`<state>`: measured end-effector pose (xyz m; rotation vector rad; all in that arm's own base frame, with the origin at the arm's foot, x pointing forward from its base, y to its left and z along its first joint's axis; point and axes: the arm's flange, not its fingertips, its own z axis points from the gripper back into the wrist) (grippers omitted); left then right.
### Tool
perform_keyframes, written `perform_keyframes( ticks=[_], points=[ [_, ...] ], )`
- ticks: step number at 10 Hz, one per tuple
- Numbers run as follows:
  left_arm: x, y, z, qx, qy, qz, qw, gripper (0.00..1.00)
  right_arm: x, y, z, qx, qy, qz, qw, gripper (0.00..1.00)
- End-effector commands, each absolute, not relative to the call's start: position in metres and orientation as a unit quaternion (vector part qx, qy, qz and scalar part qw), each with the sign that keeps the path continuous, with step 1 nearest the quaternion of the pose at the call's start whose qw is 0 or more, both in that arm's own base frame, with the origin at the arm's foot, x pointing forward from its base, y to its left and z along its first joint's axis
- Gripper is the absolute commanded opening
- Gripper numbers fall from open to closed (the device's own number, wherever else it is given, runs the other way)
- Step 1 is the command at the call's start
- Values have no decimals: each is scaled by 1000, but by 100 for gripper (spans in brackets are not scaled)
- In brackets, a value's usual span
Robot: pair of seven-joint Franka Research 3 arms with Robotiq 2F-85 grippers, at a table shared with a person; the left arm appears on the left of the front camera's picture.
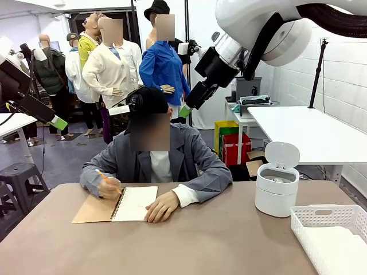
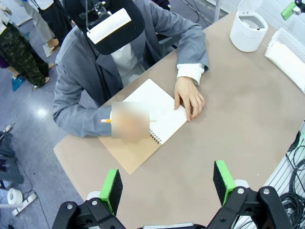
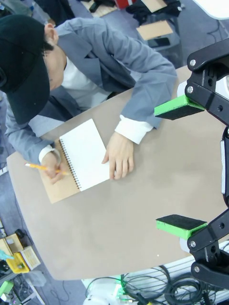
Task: Sort the paper based on its condition.
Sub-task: If a person hands you a paper, place it in the Organizing basket , and if it's crumpled, put it in the Trash can.
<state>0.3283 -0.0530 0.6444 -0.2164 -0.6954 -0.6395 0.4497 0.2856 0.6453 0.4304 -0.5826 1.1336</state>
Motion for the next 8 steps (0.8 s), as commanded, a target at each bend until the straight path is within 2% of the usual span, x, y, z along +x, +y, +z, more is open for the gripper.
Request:
perform_keyframes(
  ticks=[1,8],
  points=[
    [328,-52,644,-103,-334,-308,885,100,448,286,646,201,-269,522,784,100],
    [328,-52,644,-103,-334,-308,885,100,448,286,646,201,-269,522,784,100]
  ],
)
